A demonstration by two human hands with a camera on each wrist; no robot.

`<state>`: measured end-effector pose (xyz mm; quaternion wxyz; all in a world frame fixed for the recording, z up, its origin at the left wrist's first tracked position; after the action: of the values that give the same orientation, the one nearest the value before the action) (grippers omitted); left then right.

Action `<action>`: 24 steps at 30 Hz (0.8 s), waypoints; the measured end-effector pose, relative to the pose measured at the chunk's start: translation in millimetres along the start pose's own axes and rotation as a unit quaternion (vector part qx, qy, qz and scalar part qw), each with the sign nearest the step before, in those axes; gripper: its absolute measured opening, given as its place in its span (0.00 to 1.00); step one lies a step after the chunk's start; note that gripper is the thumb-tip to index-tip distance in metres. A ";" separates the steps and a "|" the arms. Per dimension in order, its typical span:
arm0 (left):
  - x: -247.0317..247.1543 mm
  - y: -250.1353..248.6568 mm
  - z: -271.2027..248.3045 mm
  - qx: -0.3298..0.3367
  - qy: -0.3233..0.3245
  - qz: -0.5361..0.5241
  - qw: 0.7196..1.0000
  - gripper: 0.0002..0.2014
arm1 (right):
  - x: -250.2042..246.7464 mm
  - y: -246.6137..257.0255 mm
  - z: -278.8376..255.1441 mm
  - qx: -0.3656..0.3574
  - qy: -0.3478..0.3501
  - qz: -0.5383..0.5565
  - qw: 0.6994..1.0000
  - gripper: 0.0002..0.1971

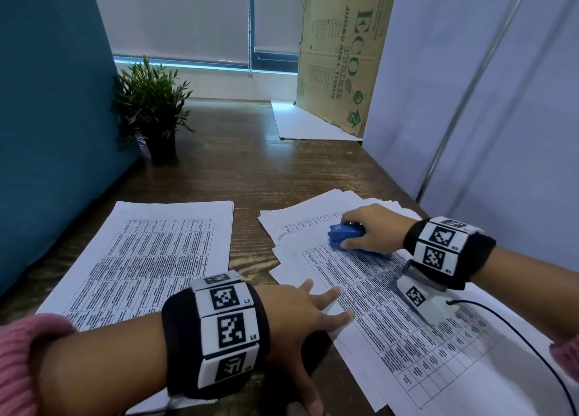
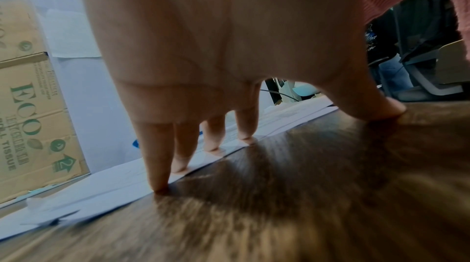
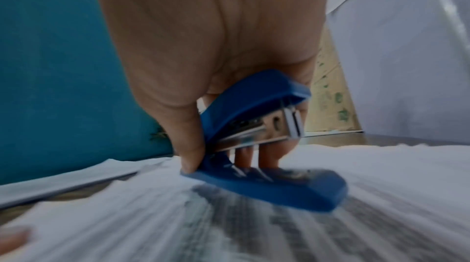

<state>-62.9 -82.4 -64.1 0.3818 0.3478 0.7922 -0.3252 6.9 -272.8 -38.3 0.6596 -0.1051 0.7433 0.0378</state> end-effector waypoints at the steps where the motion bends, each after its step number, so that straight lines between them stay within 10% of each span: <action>1: -0.3 0.0 -0.2 0.002 -0.001 0.001 1.000 0.54 | -1.2 8.9 -1.3 -0.026 0.003 0.009 1.000 0.13; 13: -2.4 1.2 -1.3 0.010 0.010 -0.003 1.000 0.54 | -3.9 55.2 9.5 -0.113 0.011 0.008 0.994 0.10; 24: -3.4 0.8 -0.1 0.016 0.013 -0.004 1.000 0.55 | 0.9 53.9 11.7 -0.005 0.037 0.109 0.993 0.09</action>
<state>-60.7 -82.9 -61.5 0.3646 0.3546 0.7933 -0.3347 7.0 -218.1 -45.2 0.6231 -0.0279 0.7740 0.1090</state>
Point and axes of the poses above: each hand's wrist, its own z-axis towards the middle knuckle, its own x-axis out of the palm, y = z × x, the point moved 2 cm from there along z, towards the middle knuckle, and after that the axes turned 10 degrees about -z, right-handed, at the moved point
